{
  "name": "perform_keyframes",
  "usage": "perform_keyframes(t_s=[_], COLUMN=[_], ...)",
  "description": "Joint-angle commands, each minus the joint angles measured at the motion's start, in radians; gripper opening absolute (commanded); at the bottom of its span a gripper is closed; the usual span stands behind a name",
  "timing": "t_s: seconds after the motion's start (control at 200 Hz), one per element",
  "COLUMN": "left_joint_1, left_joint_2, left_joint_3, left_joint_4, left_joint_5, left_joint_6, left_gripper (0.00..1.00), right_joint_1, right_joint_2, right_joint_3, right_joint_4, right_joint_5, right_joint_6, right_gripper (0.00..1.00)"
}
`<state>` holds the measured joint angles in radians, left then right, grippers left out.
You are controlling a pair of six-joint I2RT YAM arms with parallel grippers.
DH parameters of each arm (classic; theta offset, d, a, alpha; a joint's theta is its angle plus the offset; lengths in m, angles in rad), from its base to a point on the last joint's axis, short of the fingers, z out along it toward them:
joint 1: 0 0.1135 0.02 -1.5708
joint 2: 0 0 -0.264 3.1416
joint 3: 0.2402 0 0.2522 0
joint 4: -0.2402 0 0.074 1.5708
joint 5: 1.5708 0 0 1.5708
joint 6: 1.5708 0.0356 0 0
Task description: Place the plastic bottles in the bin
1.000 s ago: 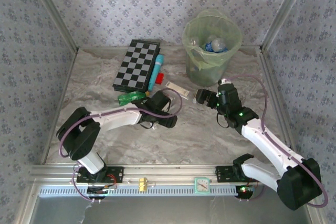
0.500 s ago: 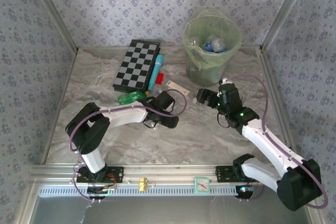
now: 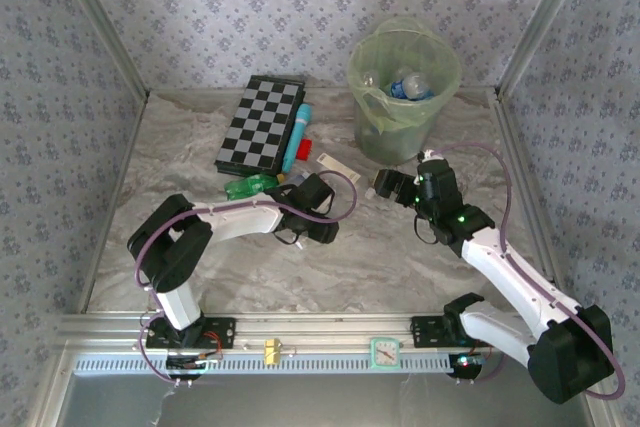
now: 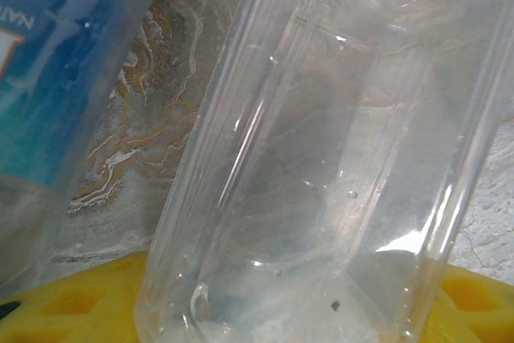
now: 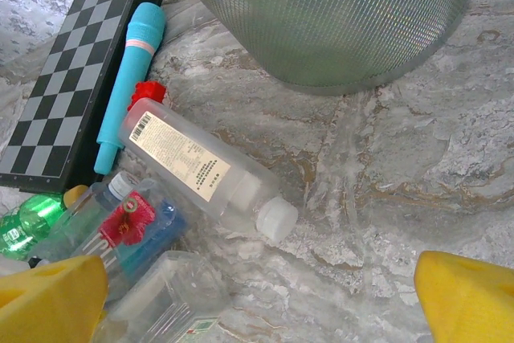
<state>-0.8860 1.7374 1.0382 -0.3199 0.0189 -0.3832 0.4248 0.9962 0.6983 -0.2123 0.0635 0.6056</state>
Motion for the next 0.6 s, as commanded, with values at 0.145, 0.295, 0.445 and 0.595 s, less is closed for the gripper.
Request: perform_keyframes(t_s=[0.145,0.295,0.445,0.595], left_joint_1=[-0.008,-0.007,-0.006,-0.005], left_joint_2=[-0.061,-0.135,-0.21,-0.253], left_joint_3=[-0.05,-0.097,-0.157,-0.202], left_joint_4=[0.087,0.167,0.29,0.393], left_joint_5=[0.038,0.075,0.115,0.155], left_joint_6=[-0.012,-0.045,-0.101,-0.154], left_gripper=[0.46,0.45,0.45,0.44], right_joint_1=[-0.005,-0.007,-0.005,0.012], right_joint_2=[-0.022,-0.022,0.001,0.051], right_joint_3=[-0.005,-0.003,-0.002,0.002], right_joint_4=[0.009,0.045,0.136,0.242], right_joint_5=[-0.034,-0.096,-0.222,-0.331], right_joint_6=[-0.002,-0.004,0.015,0.048], right_gripper=[1.0,1.0,1.0,1.0])
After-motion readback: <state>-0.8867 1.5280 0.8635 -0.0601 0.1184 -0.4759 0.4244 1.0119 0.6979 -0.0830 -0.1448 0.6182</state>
